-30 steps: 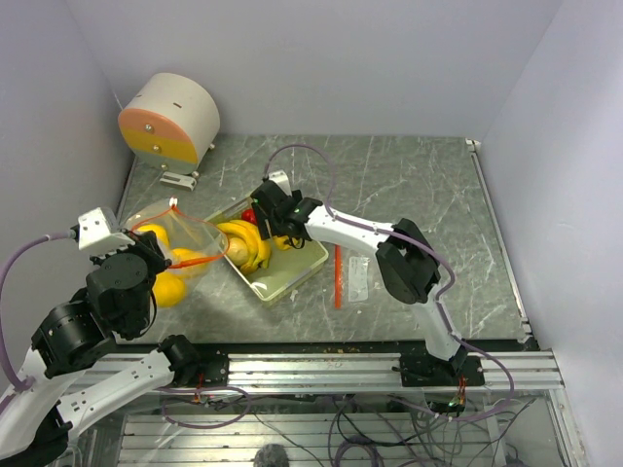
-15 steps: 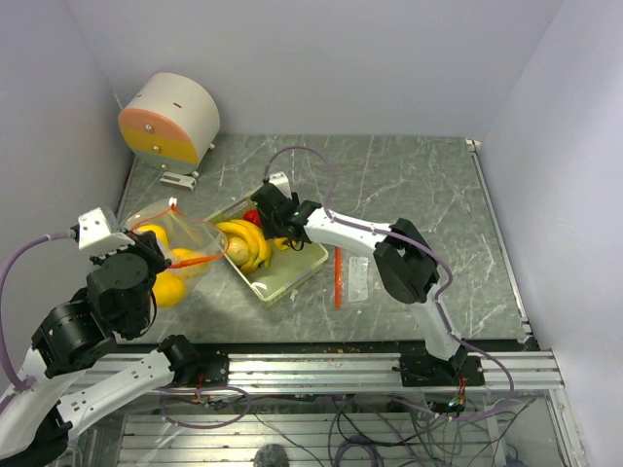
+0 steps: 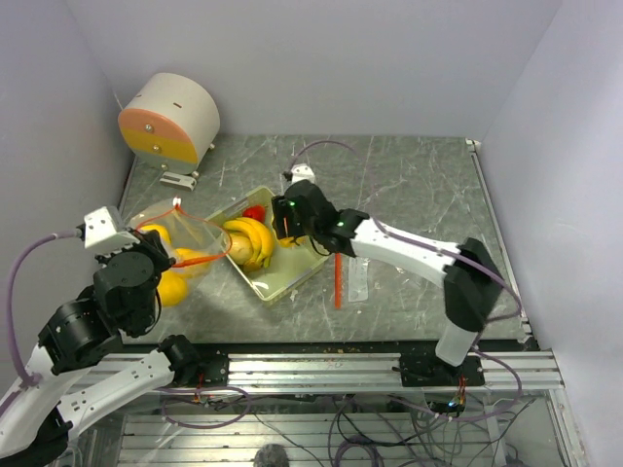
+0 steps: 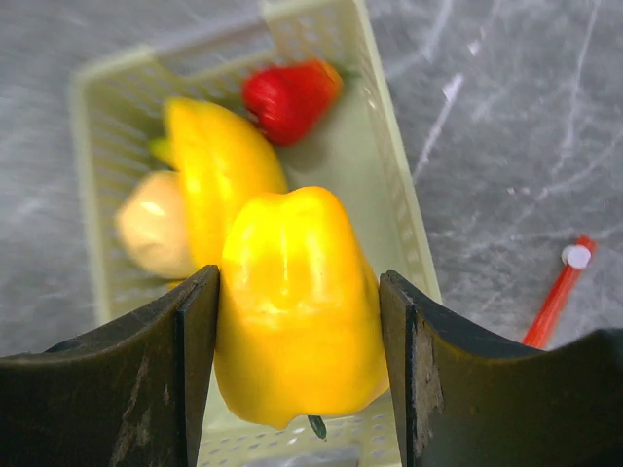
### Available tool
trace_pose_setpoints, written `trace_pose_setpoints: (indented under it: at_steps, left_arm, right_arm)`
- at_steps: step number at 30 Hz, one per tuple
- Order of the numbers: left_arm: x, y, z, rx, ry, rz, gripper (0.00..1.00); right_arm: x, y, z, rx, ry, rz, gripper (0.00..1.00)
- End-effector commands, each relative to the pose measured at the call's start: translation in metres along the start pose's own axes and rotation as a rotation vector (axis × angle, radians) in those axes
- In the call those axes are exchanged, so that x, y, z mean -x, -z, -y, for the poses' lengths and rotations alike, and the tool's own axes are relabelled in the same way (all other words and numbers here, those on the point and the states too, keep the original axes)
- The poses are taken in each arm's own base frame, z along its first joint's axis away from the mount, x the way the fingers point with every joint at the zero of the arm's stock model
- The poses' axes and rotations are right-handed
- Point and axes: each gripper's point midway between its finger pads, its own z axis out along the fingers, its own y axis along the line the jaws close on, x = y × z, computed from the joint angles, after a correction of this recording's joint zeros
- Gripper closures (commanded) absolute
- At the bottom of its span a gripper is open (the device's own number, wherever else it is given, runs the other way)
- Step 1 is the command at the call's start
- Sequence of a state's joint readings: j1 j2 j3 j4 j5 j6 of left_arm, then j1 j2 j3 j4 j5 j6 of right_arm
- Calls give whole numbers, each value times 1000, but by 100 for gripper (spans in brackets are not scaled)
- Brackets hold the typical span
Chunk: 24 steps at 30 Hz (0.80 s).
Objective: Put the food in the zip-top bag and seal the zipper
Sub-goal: Pick up the fake fruit from the bin.
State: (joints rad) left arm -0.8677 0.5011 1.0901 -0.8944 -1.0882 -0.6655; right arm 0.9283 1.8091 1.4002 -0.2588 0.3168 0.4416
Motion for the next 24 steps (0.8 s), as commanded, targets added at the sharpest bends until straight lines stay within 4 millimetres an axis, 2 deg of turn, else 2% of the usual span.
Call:
trace_pose_setpoints:
  at_steps: [1,2,3,9,13,18,24]
  left_arm:
    - [-14,-9,19,-24,-1,-13,93]
    - [-18,-11,24,-32,5,-15,93]
    - [-22,-14,30,-44,5,-22,93]
    - [-51,-27,62,-90,-23,-79,93]
    - [-63,-33,78,-112,-30,-105,93]
    - [-82,-39,91,-132,-38,-131,93]
    - [-85,-39,98,-148,-29,-149,93]
  right_arm:
    - [57,51,-28,212,-48,193,55]
    - [57,61,-32,251,-44,200,55]
    - [66,75,-34,281,-48,233,55]
    - [87,153,-49,513,-23,368,55]
    - [91,193,-66,680,21,421,56]
    - [81,214,-82,837,54,434,56]
    - [73,217,-90,899,67,427,56]
